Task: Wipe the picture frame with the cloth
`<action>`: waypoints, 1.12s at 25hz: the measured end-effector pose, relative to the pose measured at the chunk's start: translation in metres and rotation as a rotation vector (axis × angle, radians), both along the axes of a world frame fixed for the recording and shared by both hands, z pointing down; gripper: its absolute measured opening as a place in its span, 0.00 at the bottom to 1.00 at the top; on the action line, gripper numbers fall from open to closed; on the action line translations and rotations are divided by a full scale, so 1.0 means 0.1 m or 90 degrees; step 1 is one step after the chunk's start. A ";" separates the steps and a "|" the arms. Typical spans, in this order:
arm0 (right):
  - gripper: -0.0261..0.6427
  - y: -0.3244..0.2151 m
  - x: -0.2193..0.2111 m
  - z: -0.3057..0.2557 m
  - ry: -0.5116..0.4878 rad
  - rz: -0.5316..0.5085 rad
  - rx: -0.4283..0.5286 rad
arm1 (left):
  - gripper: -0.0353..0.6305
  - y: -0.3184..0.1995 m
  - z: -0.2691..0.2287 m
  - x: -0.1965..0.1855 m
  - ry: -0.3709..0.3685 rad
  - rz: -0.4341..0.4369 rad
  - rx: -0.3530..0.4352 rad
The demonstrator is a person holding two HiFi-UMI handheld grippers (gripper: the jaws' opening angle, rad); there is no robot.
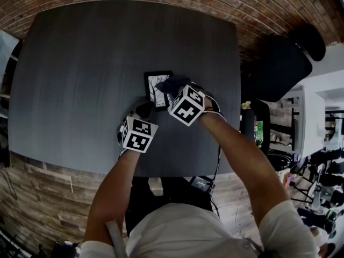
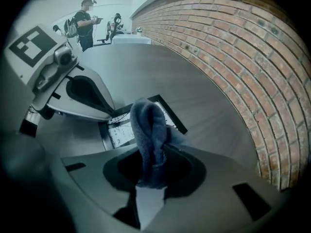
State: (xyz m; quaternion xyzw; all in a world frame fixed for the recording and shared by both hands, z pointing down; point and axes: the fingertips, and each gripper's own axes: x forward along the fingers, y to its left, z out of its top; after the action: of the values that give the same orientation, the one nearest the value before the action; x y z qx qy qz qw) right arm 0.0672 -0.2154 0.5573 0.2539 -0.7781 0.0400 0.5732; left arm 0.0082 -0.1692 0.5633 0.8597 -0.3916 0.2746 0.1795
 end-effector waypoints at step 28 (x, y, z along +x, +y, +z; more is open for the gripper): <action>0.19 0.81 0.16 0.08 0.088 -0.122 -0.014 | 0.06 -0.03 0.02 -0.01 -0.001 -0.028 -0.016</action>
State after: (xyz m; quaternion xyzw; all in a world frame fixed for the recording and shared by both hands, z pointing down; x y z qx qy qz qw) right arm 0.0834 -0.1342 0.5655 0.1738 -0.7571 -0.0242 0.6293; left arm 0.0069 -0.1719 0.5651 0.8483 -0.4074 0.2759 0.1957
